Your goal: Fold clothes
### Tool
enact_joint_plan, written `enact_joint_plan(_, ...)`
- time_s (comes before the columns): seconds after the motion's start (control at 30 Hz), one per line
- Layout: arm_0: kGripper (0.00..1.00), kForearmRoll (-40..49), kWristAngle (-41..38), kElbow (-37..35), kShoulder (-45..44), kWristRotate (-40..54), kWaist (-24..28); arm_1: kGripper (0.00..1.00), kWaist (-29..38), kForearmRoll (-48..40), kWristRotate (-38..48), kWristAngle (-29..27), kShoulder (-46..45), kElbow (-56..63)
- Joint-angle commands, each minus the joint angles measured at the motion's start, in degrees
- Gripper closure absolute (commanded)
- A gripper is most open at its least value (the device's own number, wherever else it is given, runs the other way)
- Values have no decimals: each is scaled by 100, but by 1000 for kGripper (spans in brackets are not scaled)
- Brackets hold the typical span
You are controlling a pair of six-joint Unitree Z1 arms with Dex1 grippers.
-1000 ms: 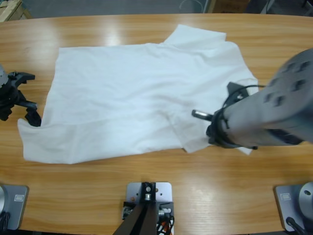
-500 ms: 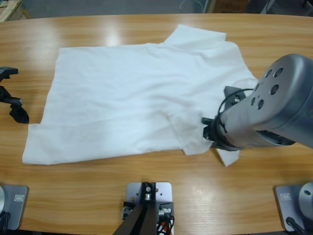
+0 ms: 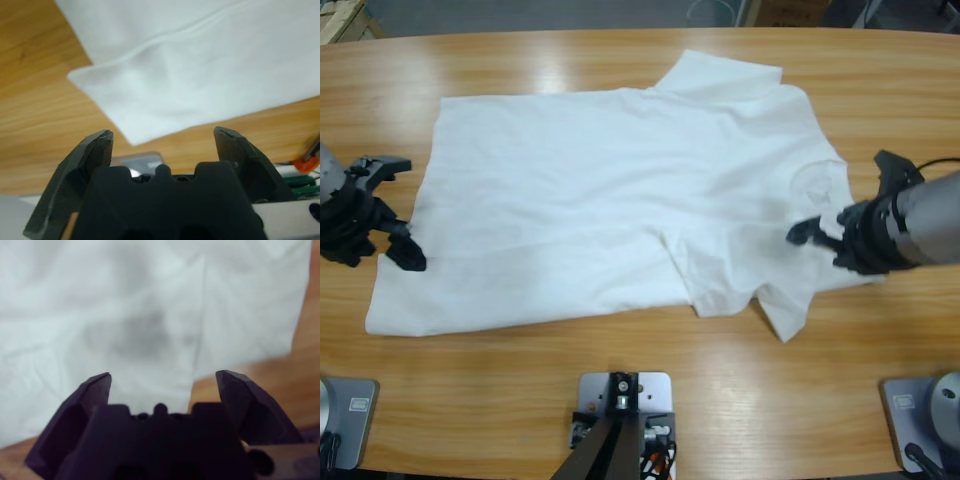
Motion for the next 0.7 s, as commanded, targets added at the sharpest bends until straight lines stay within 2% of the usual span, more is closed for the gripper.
enact_joint_plan(0.03,216,-788,-166,444,288,-381,-251,225,-1163,-771,-986,412,71,426)
enact_joint_plan(0.3,207,-816,-164,462,453,-381,-262,257,-1220,-1555,-996,721,623,781)
enact_joint_plan(0.7,202,-967,-166,453,537,-396,-351,262,-1402,-1775,-1023,772,832,971)
